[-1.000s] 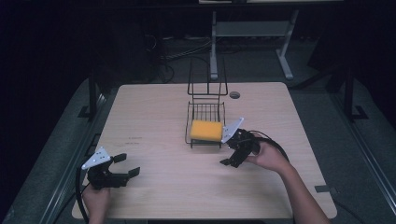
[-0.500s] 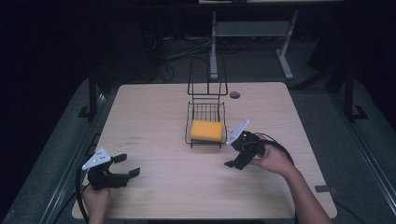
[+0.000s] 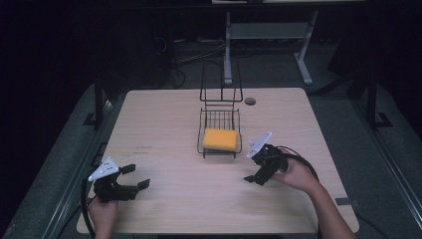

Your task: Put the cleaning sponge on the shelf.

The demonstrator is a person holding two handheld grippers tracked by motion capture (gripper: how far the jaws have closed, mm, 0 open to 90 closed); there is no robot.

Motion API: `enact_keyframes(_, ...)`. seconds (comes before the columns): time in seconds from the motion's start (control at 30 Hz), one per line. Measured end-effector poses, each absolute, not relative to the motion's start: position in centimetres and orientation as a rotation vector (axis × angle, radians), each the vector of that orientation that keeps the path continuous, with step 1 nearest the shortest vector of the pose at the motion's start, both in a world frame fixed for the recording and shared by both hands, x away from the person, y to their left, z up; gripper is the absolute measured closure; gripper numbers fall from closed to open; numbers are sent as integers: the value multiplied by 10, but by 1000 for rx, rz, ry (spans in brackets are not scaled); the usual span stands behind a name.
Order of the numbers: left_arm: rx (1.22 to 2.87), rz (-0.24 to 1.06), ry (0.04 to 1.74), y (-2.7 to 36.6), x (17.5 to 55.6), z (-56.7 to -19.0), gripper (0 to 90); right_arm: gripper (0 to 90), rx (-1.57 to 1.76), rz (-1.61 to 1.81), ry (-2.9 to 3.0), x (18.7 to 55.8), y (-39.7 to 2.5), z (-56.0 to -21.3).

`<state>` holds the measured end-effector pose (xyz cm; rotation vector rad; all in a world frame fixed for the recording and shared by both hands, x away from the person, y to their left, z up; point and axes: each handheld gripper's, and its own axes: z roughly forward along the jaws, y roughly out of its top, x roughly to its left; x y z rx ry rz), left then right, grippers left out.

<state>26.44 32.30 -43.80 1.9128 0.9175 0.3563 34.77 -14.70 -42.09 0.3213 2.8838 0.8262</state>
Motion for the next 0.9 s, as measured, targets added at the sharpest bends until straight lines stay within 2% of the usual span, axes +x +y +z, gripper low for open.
enact_keyframes(0.9,1922,359,915,322,264,-438,141,154,405,826,2891,333,-172,-434)
